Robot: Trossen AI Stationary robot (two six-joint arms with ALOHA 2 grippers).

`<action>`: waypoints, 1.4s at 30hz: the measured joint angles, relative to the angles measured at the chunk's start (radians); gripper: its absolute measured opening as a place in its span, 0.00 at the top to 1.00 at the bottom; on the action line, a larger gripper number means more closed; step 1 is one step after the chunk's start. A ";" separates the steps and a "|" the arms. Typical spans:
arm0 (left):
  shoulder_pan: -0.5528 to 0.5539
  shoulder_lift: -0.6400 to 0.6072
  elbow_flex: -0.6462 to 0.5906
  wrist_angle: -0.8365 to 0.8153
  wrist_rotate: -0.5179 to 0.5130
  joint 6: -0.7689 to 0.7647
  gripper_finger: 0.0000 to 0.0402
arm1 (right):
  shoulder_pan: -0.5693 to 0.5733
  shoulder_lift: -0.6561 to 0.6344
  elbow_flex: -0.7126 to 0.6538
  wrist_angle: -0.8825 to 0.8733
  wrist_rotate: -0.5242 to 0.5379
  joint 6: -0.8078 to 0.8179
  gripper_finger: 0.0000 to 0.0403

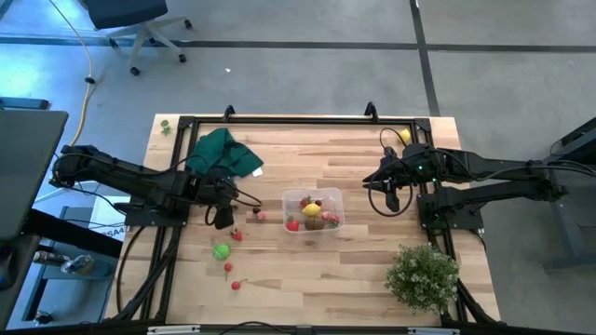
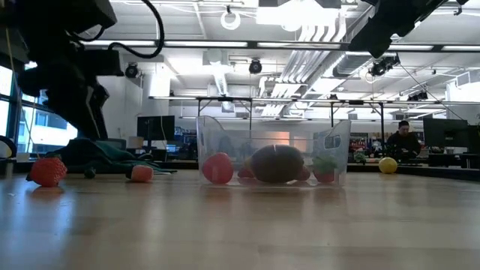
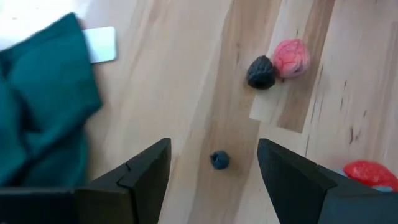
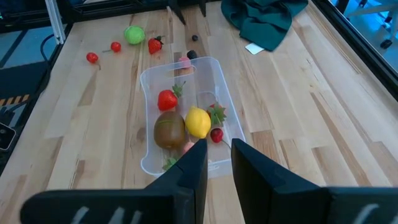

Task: Pick and placing Produce into tupperware
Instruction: Put the blueberry into the transparent bin

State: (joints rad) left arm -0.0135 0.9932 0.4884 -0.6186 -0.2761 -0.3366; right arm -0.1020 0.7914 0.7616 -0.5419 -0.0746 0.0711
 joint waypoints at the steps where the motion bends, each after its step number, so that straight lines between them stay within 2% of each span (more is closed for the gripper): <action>1: 0.000 0.000 -0.020 0.037 0.009 0.000 0.43 | 0.000 0.000 0.000 0.000 0.000 0.000 0.85; 5: 0.000 0.000 -0.070 0.106 0.019 0.000 0.43 | 0.000 0.000 0.000 0.000 0.000 0.000 0.85; 16: 0.000 0.000 -0.131 0.119 0.026 -0.006 0.43 | 0.000 0.000 0.000 0.000 0.000 0.000 0.85; 24: 0.000 0.000 -0.184 0.214 0.031 0.033 0.43 | 0.000 0.000 0.000 0.000 0.000 0.000 0.85; 31: 0.000 0.000 -0.190 0.220 0.046 0.102 0.54 | 0.000 0.000 0.000 0.000 0.000 0.000 0.85; 42: 0.000 0.056 -0.190 0.228 0.034 0.105 0.68 | 0.000 0.000 0.000 0.000 0.000 0.000 0.85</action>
State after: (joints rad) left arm -0.0135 1.0490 0.2989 -0.3906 -0.2420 -0.2317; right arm -0.1020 0.7916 0.7616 -0.5419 -0.0750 0.0711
